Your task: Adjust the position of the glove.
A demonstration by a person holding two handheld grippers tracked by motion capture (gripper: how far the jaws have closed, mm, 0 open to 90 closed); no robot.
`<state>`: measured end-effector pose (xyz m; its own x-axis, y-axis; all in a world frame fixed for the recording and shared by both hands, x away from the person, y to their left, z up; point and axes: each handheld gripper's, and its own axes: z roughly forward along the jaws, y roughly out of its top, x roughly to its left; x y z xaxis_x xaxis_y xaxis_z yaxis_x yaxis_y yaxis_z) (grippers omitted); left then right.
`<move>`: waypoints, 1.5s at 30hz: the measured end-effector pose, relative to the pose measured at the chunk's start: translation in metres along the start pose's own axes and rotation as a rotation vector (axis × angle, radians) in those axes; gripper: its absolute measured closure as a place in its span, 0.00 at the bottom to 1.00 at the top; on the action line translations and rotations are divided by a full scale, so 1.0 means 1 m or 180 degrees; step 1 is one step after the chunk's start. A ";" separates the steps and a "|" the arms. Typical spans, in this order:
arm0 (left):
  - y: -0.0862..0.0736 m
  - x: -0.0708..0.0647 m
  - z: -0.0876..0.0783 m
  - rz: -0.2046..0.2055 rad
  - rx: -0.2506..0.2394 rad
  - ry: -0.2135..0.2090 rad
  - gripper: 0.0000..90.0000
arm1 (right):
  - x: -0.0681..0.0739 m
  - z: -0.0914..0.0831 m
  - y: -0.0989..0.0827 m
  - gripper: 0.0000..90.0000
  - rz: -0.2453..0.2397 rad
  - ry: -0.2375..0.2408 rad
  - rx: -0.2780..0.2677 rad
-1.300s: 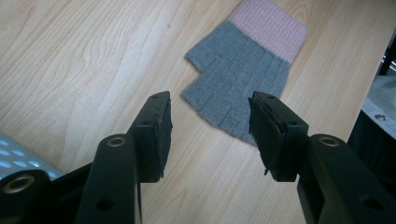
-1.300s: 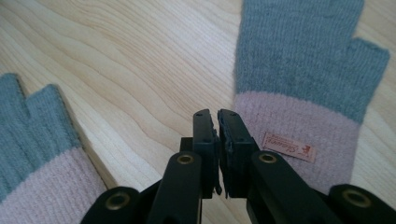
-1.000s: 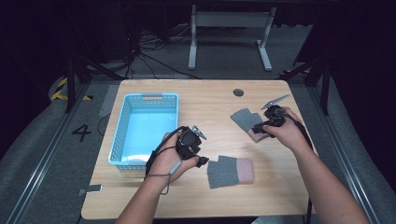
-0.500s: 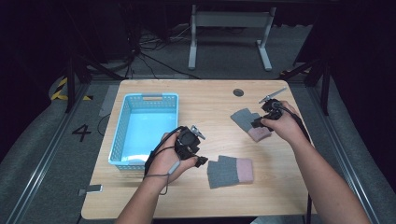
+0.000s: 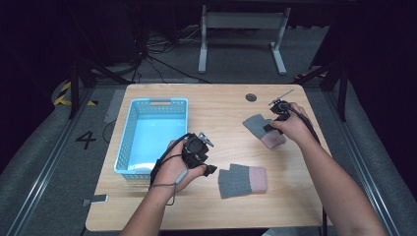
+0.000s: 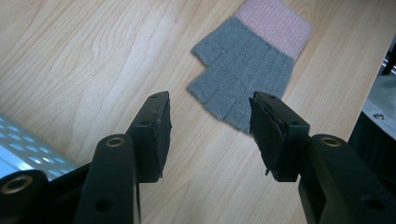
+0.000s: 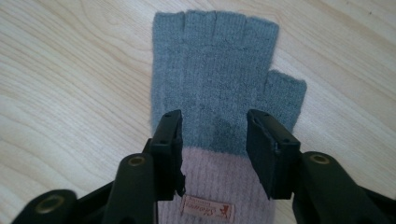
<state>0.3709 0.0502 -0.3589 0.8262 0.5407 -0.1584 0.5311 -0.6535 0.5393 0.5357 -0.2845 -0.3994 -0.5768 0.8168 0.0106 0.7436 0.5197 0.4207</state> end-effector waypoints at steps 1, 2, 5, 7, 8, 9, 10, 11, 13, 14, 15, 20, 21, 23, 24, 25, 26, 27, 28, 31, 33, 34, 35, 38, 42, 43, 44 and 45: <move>0.000 0.001 0.000 0.0007 0.0003 0.0003 0.55 | -0.001 0.002 0.000 0.60 0.0015 -0.0005 0.0003; -0.001 0.001 0.000 0.0006 0.0004 -0.0001 0.55 | -0.001 0.005 0.000 0.59 0.0023 -0.0021 0.0018; -0.001 0.001 -0.001 -0.0002 -0.0006 0.0003 0.54 | -0.002 0.011 0.000 0.56 0.0058 -0.0047 0.0028; -0.001 0.001 -0.001 0.0001 -0.0006 0.0001 0.54 | -0.002 0.016 -0.001 0.55 0.0063 -0.0045 0.0030; -0.001 0.001 -0.001 0.0003 -0.0004 0.0001 0.54 | -0.002 0.018 -0.001 0.54 0.0076 -0.0053 0.0036; -0.001 0.001 -0.001 0.0007 0.0006 0.0001 0.54 | -0.002 0.019 -0.001 0.54 0.0091 -0.0050 0.0046; -0.001 0.001 0.000 0.0008 0.0011 0.0009 0.54 | -0.002 0.021 -0.001 0.54 0.0112 -0.0069 0.0047; -0.001 0.001 0.000 0.0006 0.0016 0.0010 0.54 | -0.003 0.022 -0.001 0.55 0.0128 -0.0075 0.0055; -0.001 0.001 0.000 0.0006 0.0016 0.0001 0.54 | -0.004 0.025 -0.001 0.56 0.0153 -0.0073 0.0114; -0.001 0.001 0.000 0.0008 0.0017 0.0001 0.54 | -0.004 0.025 -0.002 0.56 0.0157 -0.0070 0.0126; -0.001 0.001 0.000 0.0004 0.0017 0.0003 0.54 | -0.005 0.026 -0.002 0.57 0.0140 -0.0068 0.0122; -0.001 0.001 0.001 -0.0006 0.0017 0.0007 0.54 | -0.003 0.028 0.000 0.60 0.0163 -0.0101 0.0173; -0.001 0.001 0.001 -0.0007 0.0014 0.0003 0.54 | -0.003 0.028 0.000 0.61 0.0168 -0.0109 0.0180; 0.000 0.001 0.001 -0.0005 0.0017 0.0001 0.54 | -0.003 0.029 0.000 0.63 0.0149 -0.0116 0.0185; 0.000 0.001 0.001 0.0002 0.0017 0.0004 0.54 | -0.003 0.028 0.001 0.66 0.0160 -0.0117 0.0202; 0.001 0.001 0.001 0.0012 0.0015 -0.0006 0.54 | -0.002 0.028 0.001 0.68 0.0175 -0.0113 0.0221; 0.002 0.001 0.001 0.0013 0.0003 -0.0018 0.54 | -0.002 0.028 0.001 0.72 0.0186 -0.0114 0.0228; 0.002 0.001 0.001 0.0015 0.0005 -0.0012 0.54 | -0.002 0.028 0.001 0.75 0.0167 -0.0116 0.0235; 0.002 0.001 0.002 0.0026 0.0008 -0.0018 0.54 | -0.001 0.028 0.001 0.81 0.0159 -0.0112 0.0241; 0.003 0.001 0.002 0.0037 0.0026 -0.0019 0.54 | -0.002 0.027 0.001 0.87 0.0177 -0.0059 0.0256; 0.003 0.001 0.002 0.0030 0.0006 -0.0027 0.54 | -0.003 0.027 0.000 0.88 0.0189 -0.0051 0.0246; 0.003 0.001 0.001 0.0030 0.0005 -0.0026 0.54 | -0.002 0.027 0.000 0.89 0.0202 -0.0052 0.0213; 0.003 0.001 0.001 0.0029 0.0004 -0.0027 0.54 | -0.002 0.026 0.000 0.89 0.0191 -0.0053 0.0213; 0.003 0.002 0.001 0.0021 0.0002 -0.0027 0.54 | -0.003 0.024 -0.001 0.90 0.0175 -0.0035 0.0197; 0.003 0.002 0.002 0.0023 0.0013 -0.0022 0.54 | -0.001 0.016 -0.002 0.90 0.0129 0.0010 0.0173; 0.003 0.002 0.002 0.0028 0.0014 -0.0017 0.54 | -0.001 0.015 -0.002 0.90 0.0119 0.0039 0.0146; 0.003 0.002 0.002 0.0032 0.0016 -0.0017 0.54 | -0.001 0.012 -0.002 0.90 0.0109 0.0043 0.0116; 0.003 0.001 0.002 0.0035 0.0019 -0.0026 0.54 | -0.001 0.010 -0.002 0.90 0.0102 0.0057 0.0101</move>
<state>0.3738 0.0477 -0.3589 0.8335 0.5292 -0.1591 0.5230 -0.6626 0.5361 0.5379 -0.2835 -0.4092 -0.5583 0.8287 0.0399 0.7719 0.5012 0.3910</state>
